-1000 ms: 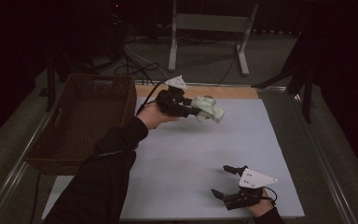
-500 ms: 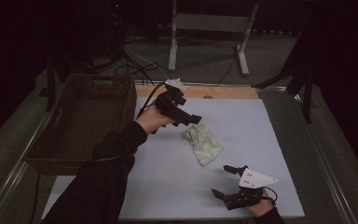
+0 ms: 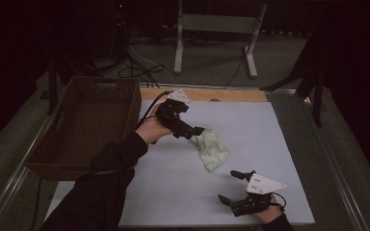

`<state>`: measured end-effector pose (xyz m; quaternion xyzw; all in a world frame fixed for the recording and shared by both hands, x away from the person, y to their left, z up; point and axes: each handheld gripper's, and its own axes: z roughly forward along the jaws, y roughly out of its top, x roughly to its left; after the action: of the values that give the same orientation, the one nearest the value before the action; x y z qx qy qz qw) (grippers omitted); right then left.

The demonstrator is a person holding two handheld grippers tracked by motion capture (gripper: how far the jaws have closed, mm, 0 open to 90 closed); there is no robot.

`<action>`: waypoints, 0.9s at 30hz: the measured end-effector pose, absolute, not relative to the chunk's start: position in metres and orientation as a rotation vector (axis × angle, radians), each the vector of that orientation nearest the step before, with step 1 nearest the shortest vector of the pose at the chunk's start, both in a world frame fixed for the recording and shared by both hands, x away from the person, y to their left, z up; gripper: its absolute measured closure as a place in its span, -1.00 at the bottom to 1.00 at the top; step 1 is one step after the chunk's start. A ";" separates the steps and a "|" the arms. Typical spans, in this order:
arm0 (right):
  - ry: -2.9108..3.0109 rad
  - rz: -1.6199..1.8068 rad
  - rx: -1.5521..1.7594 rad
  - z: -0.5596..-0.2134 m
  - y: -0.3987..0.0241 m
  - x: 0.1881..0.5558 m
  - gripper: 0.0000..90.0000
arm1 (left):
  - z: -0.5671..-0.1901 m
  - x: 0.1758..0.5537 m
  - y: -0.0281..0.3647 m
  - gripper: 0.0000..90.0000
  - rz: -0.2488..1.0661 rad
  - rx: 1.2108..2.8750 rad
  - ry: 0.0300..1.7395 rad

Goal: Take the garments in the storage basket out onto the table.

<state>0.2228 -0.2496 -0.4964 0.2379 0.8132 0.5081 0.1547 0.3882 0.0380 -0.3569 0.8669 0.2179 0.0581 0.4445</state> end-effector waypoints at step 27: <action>2.335 1.453 0.694 -0.496 -0.249 0.223 -0.78 | -0.412 0.328 0.054 -1.00 0.057 2.160 0.464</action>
<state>0.2235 -0.2485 -0.4963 0.2417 0.8136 0.5065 0.1522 0.3277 0.0544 -0.4121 0.8733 0.1875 0.0232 0.4490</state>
